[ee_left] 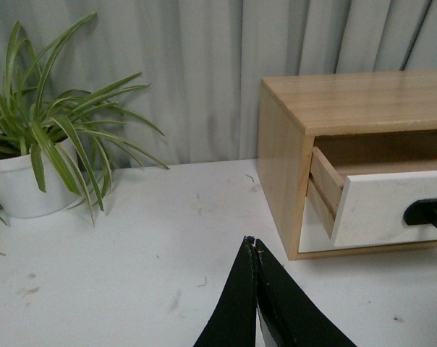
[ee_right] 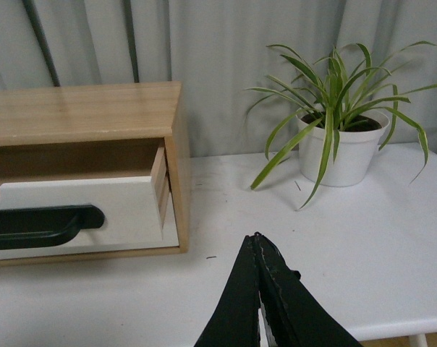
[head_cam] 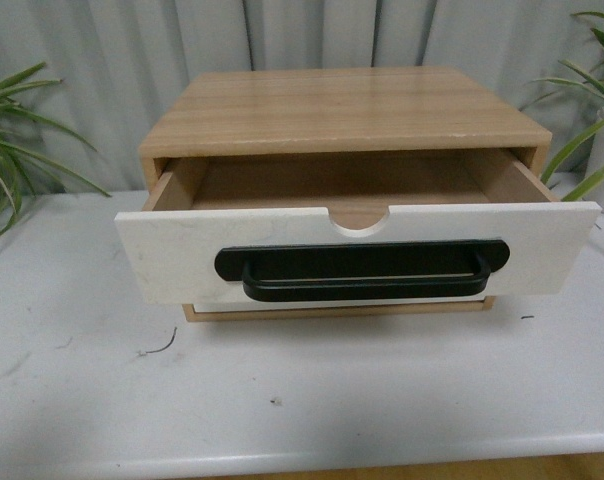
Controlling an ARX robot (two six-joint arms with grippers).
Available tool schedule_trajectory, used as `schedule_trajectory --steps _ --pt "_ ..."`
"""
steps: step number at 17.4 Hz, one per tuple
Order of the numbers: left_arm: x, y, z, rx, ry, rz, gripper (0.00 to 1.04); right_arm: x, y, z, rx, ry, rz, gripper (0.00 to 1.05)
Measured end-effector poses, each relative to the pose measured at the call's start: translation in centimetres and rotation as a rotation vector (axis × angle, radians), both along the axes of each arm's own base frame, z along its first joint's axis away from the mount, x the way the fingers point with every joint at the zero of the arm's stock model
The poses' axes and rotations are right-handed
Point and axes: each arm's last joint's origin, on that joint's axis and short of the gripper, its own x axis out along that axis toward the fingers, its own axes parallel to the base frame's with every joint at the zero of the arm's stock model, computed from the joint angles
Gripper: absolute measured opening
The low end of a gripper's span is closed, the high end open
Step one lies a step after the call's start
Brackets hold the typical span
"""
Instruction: Pull drawer
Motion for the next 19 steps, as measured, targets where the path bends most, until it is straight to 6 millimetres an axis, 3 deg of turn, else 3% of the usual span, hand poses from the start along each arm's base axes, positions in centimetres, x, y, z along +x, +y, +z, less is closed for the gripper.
schedule_trajectory --steps 4,5,11,13,14,19 --pt "0.00 0.00 0.00 0.000 0.000 0.000 0.02 0.00 0.00 0.00 0.000 0.000 0.000 0.02" --pt "0.00 0.00 0.00 -0.002 0.000 0.000 0.09 0.00 0.00 0.00 -0.001 0.000 0.000 0.03" --pt "0.00 0.00 0.00 -0.002 0.000 0.000 0.81 0.00 0.00 0.00 0.000 0.000 0.000 0.74" --pt "0.00 0.00 0.01 -0.001 -0.001 0.000 0.99 0.00 0.00 0.00 0.000 0.000 0.000 0.93" --pt "0.00 0.00 0.00 0.000 0.000 0.000 0.98 0.00 0.00 0.00 0.000 0.000 0.000 1.00" --pt "0.00 0.00 0.00 -0.001 0.000 0.000 0.98 0.00 0.00 0.00 0.000 0.000 0.000 0.98"
